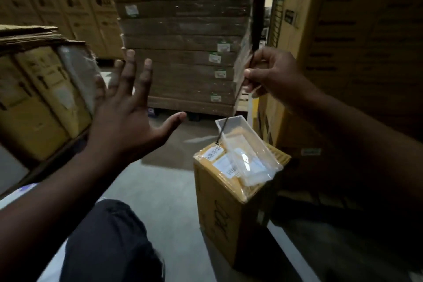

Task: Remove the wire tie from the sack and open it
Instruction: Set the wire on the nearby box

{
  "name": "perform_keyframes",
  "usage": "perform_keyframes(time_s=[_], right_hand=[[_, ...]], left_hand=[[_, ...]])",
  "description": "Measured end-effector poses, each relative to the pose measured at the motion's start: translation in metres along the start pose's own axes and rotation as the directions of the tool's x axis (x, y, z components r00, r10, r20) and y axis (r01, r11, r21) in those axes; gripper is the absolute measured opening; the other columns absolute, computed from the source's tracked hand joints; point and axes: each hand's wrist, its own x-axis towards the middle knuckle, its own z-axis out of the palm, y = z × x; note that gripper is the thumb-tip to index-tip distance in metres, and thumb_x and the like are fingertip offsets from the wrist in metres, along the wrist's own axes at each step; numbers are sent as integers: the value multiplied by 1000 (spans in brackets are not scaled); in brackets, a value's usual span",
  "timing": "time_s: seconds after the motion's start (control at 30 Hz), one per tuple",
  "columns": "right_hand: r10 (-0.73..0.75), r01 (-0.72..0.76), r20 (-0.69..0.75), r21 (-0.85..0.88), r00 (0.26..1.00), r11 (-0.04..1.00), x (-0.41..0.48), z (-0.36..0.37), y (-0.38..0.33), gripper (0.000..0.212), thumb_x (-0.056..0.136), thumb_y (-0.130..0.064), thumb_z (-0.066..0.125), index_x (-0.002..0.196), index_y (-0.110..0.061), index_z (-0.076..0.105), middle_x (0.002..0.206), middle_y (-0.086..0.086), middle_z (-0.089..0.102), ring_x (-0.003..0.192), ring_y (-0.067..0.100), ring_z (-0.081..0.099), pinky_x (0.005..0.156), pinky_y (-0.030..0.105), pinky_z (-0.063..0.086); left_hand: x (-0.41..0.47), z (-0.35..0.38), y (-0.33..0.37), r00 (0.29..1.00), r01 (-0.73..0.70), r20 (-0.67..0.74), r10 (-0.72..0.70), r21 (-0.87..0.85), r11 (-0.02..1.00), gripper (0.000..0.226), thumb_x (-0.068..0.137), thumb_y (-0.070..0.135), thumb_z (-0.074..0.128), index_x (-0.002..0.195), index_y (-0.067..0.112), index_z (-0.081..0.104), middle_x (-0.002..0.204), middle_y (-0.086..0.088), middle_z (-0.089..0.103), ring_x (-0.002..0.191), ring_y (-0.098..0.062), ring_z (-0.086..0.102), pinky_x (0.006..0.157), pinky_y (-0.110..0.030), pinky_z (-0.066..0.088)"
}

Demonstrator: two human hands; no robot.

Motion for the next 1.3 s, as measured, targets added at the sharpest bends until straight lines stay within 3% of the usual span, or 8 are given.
perform_keyframes(time_s=[0.1,0.2,0.27,0.4,0.6,0.77,0.97,1.3], right_hand=[[161,-174,-72,-241,984,955,3,-7,49,14,92,-7,59,102,-14,66,88,8,70,71,17,66,55,31,50],[295,-298,-76,-441,952,847,10,6,98,20,90,-6,58,104,-13,70,100,6,69,88,21,68,71,39,61],[329,-311,-75,-574,941,758,16,20,125,23,87,-4,58,102,-11,73,103,9,70,89,23,67,79,45,62],[390,-255,27,-716,920,650,32,48,161,26,86,-8,58,107,-11,72,102,9,70,89,24,65,71,32,54],[438,-211,65,-808,896,550,55,71,170,37,86,-42,66,112,-17,66,98,4,67,86,21,64,77,36,58],[294,-148,51,-775,954,615,65,83,137,46,86,-51,68,119,-19,65,107,6,70,90,22,65,78,40,59],[103,49,169,-711,980,701,67,132,59,68,87,-51,71,141,-14,54,141,13,56,126,30,56,98,40,50],[-283,486,472,-389,835,783,15,301,-60,73,85,-58,68,149,-31,45,163,-2,34,148,20,32,116,41,35]], left_hand=[[13,37,33,997,-32,70,33,-10,999,109,85,89,32,169,29,-2,178,-2,-13,165,-26,-6,130,-53,-4],[17,70,52,989,-76,125,82,-51,996,106,86,88,29,169,31,-4,177,-1,-17,164,-23,-10,131,-51,-8],[15,85,59,981,-97,165,104,-53,994,105,86,88,27,168,32,-8,176,0,-20,164,-22,-14,131,-50,-9],[9,104,53,968,-118,220,118,-13,993,105,85,91,22,166,35,-16,174,2,-28,161,-18,-22,130,-49,-14],[7,90,26,972,-85,222,78,24,996,108,85,92,26,166,36,-16,175,3,-26,162,-19,-21,125,-44,-21],[5,61,-4,986,-47,162,36,63,997,107,86,91,30,166,36,-16,174,3,-29,161,-19,-23,126,-44,-20],[-9,-4,-72,997,54,50,-63,157,986,107,87,89,32,166,36,-17,174,5,-28,161,-20,-24,131,-49,-13],[-105,-145,-213,940,340,-161,-301,359,869,108,86,88,36,168,35,-10,175,5,-23,162,-17,-19,130,-49,-11]])
